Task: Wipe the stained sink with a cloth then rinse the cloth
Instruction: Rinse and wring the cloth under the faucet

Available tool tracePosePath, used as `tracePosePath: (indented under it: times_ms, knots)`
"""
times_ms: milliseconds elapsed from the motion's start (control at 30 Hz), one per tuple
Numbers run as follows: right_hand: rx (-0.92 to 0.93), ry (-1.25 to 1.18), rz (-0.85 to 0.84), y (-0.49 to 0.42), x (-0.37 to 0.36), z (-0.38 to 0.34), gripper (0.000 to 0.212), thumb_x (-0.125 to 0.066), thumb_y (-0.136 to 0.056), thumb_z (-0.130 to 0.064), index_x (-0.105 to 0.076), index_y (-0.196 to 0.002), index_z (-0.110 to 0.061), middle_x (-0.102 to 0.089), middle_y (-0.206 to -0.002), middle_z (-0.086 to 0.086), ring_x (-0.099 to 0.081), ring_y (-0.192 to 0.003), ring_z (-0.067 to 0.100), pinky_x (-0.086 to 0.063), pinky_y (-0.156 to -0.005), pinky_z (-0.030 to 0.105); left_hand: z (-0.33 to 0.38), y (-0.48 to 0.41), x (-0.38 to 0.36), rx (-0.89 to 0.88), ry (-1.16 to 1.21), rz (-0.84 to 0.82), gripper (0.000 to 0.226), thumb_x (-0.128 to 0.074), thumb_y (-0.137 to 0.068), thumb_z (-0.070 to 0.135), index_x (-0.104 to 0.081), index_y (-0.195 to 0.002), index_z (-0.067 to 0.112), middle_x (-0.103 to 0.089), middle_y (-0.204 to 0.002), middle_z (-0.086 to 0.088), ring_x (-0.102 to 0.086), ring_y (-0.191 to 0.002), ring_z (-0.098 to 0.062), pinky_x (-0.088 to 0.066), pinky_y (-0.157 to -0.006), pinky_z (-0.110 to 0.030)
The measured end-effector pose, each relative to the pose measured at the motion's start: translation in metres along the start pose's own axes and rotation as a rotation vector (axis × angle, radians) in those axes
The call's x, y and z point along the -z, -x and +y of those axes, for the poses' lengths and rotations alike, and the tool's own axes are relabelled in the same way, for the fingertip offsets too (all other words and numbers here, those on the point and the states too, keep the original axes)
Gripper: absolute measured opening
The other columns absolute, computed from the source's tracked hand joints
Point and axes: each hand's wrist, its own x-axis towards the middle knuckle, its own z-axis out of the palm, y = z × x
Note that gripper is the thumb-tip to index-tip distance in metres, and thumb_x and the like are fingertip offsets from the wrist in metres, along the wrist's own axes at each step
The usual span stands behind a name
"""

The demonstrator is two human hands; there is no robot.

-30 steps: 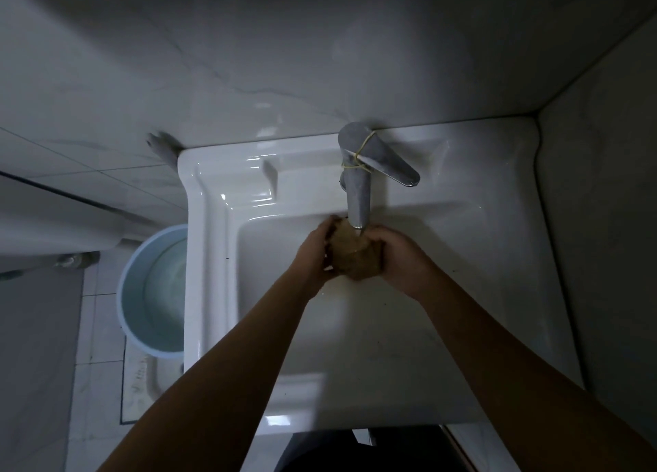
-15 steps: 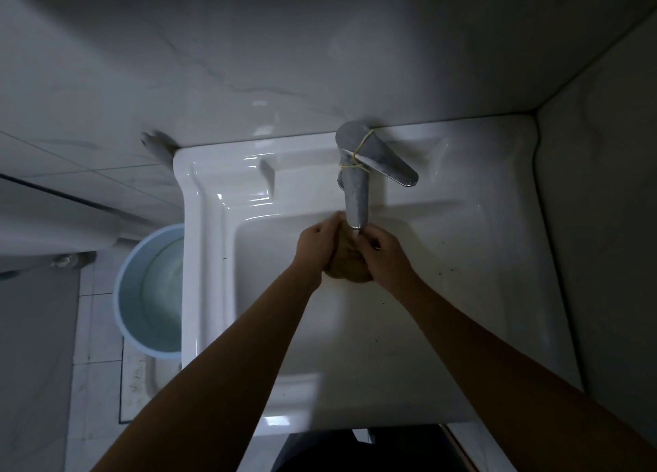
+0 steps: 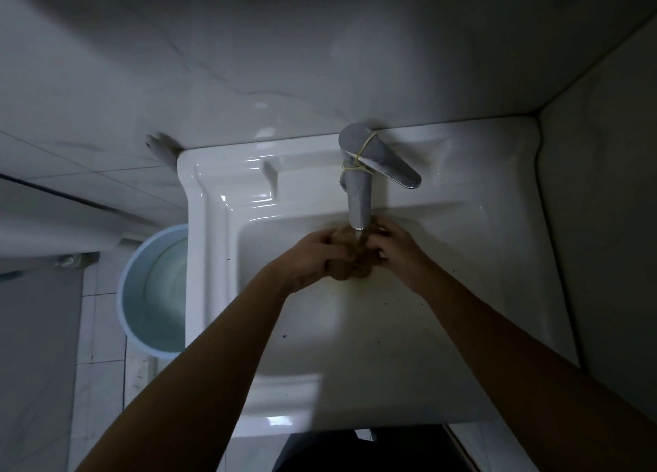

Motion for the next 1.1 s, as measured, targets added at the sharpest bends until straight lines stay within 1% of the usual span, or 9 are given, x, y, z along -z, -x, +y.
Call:
tracePosePath:
  times_ms: [100, 200, 333, 467, 567, 667, 767, 933, 1100]
  knots:
    - [0.127, 0.258, -0.085, 0.008, -0.003, 0.002, 0.076, -0.076, -0.074, -0.003, -0.037, -0.138, -0.019, -0.057, -0.124, 0.004, -0.064, -0.101, 0.013, -0.058, -0.075, 0.029, 0.004, 0.000, 0.004, 0.014, -0.014, 0.019, 0.038, -0.062, -0.090, -0.003, -0.063, -0.128, 0.001, -0.069, -0.120, -0.026, -0.070, -0.102, -0.034, -0.056, -0.090, -0.045]
    - [0.281, 0.459, -0.166, 0.012, -0.008, 0.003, 0.101, -0.083, -0.071, -0.014, -0.020, -0.148, -0.029, -0.056, -0.124, -0.007, -0.062, -0.107, 0.007, -0.056, -0.082, 0.024, 0.008, -0.002, 0.006, 0.016, -0.048, 0.035, 0.033, -0.062, -0.089, -0.006, -0.066, -0.121, 0.000, -0.072, -0.108, -0.019, -0.071, -0.094, -0.027, -0.060, -0.081, -0.039]
    - [0.320, 0.624, -0.079, 0.008, -0.002, 0.001, 0.052, -0.075, -0.080, -0.022, -0.053, -0.128, -0.024, -0.066, -0.104, -0.009, -0.065, -0.092, 0.008, -0.050, -0.076, 0.029, 0.013, -0.005, 0.008, -0.047, -0.219, 0.131, 0.030, -0.066, -0.088, -0.005, -0.068, -0.116, 0.006, -0.071, -0.108, -0.017, -0.069, -0.100, -0.031, -0.056, -0.094, -0.047]
    - [0.200, 0.551, -0.048, 0.007, 0.004, -0.004, 0.042, -0.062, -0.080, -0.044, -0.065, -0.117, -0.023, -0.072, -0.101, -0.002, -0.069, -0.091, 0.015, -0.053, -0.073, 0.031, 0.008, -0.007, 0.003, -0.149, -0.375, 0.293, 0.041, -0.069, -0.090, 0.009, -0.056, -0.127, 0.021, -0.065, -0.113, -0.011, -0.066, -0.093, -0.025, -0.057, -0.070, -0.035]
    - [0.111, 0.469, -0.054, 0.009, -0.002, -0.004, 0.027, -0.060, -0.091, -0.034, -0.061, -0.118, -0.029, -0.070, -0.104, -0.001, -0.068, -0.090, 0.018, -0.051, -0.064, 0.029, -0.003, -0.010, -0.018, -0.221, -0.281, 0.361, 0.022, -0.059, -0.098, 0.019, -0.060, -0.119, 0.024, -0.067, -0.097, -0.003, -0.062, -0.075, -0.016, -0.051, -0.060, -0.028]
    - [0.059, 0.307, 0.057, 0.005, -0.017, -0.009, 0.028, -0.056, -0.091, -0.035, -0.055, -0.115, -0.022, -0.066, -0.101, 0.000, -0.067, -0.089, 0.021, -0.056, -0.074, 0.039, -0.018, -0.019, -0.033, -0.305, -0.267, 0.545, 0.008, -0.056, -0.098, 0.027, -0.062, -0.092, 0.026, -0.066, -0.085, 0.003, -0.060, -0.076, -0.015, -0.050, -0.070, -0.034]
    - [0.011, 0.072, 0.207, 0.000, -0.032, -0.015, 0.017, -0.045, -0.094, -0.021, -0.060, -0.087, -0.017, -0.062, -0.072, 0.002, -0.060, -0.062, 0.021, -0.049, -0.061, 0.033, -0.026, -0.025, -0.042, -0.310, -0.266, 0.667, 0.024, -0.053, -0.098, 0.030, -0.055, -0.075, 0.022, -0.059, -0.072, 0.004, -0.052, -0.068, -0.015, -0.044, -0.068, -0.035]
    - [0.003, 0.122, 0.275, 0.012, -0.042, -0.002, 0.036, -0.041, -0.103, -0.035, -0.062, -0.076, -0.022, -0.067, -0.075, 0.001, -0.066, -0.070, 0.022, -0.055, -0.072, 0.036, -0.028, -0.026, -0.044, -0.293, -0.294, 0.727, 0.048, -0.046, -0.101, 0.045, -0.054, -0.059, 0.023, -0.055, -0.056, 0.006, -0.051, -0.058, -0.013, -0.041, -0.061, -0.031]
    - [0.003, 0.266, 0.294, 0.014, -0.044, 0.003, 0.041, -0.038, -0.103, -0.034, -0.060, -0.074, -0.015, -0.061, -0.073, 0.005, -0.056, -0.064, 0.019, -0.041, -0.059, 0.027, -0.036, -0.021, -0.041, -0.227, -0.385, 0.717, 0.058, -0.040, -0.103, 0.047, -0.057, -0.059, 0.013, -0.052, -0.056, -0.002, -0.050, -0.055, -0.016, -0.043, -0.061, -0.033]
